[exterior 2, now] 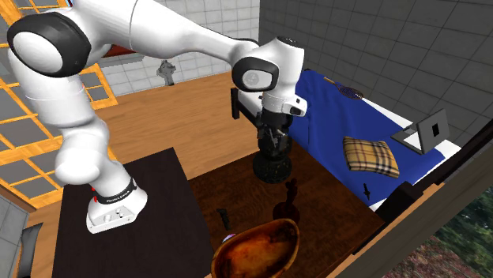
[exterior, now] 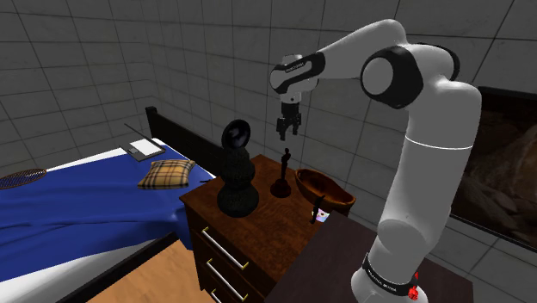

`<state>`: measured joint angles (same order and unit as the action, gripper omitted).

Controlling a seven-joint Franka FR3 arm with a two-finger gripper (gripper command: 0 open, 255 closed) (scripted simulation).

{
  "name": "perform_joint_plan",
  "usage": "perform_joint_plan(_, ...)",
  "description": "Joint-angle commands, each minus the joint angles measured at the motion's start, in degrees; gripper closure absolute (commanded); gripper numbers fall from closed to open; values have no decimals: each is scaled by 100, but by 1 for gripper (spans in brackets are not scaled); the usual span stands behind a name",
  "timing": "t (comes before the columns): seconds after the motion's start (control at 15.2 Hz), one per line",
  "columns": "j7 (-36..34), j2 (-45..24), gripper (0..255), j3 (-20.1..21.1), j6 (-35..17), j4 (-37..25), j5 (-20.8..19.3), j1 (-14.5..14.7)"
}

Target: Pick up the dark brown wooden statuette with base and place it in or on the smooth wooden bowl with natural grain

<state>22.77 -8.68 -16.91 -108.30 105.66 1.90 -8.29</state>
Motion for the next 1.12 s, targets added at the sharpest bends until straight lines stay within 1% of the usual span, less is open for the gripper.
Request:
perform_joint_plan(0.0, 214, -529, 0, -42, -1, -453, 112, -115)
perform_joint_plan(0.33, 605, -1739, 0, -50, 171, -1671, 332, -444)
perform_joint_plan(0.59, 832, -2799, 0, -2, 476, -2926, 470, -768)
perform_joint_plan(0.66, 851, -2920, 0, 7, 520, -3081, 481, -806)
perform_joint_plan(1.06, 872, -2966, 0, 22, 83, -2686, 502, -791)
